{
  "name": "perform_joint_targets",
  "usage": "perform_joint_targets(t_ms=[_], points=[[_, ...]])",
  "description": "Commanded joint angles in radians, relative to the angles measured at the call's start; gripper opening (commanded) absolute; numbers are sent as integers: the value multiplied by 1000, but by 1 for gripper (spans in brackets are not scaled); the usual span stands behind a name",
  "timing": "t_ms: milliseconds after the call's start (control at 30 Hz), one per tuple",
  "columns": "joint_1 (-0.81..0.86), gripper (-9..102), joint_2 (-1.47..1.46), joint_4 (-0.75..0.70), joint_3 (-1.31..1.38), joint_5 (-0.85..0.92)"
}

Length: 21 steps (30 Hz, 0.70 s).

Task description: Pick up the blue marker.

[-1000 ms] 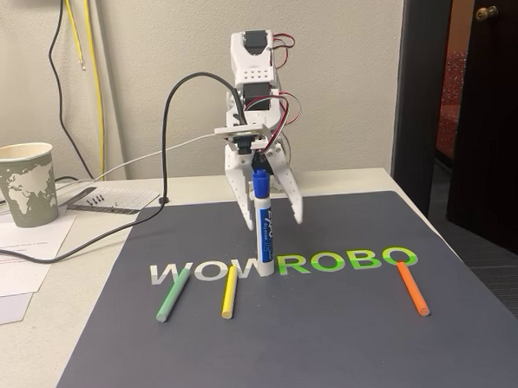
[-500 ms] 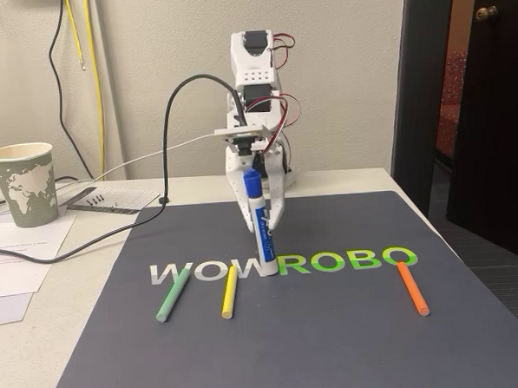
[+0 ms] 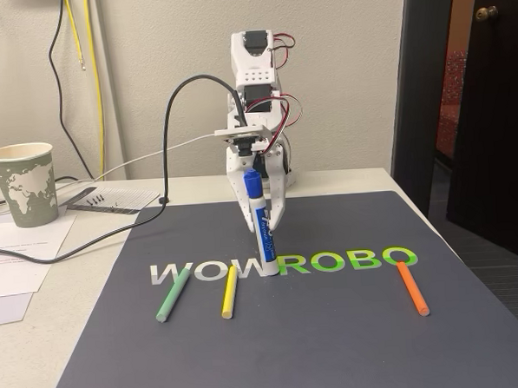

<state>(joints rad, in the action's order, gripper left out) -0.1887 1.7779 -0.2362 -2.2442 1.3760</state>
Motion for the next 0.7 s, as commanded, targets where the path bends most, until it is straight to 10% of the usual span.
perform_joint_targets(t_ms=[0, 367, 667], points=[[-6, 2, 21, 2, 23, -26], [-6, 0, 64, -261, 218, -158], [17, 0, 167, -276, 265, -644]])
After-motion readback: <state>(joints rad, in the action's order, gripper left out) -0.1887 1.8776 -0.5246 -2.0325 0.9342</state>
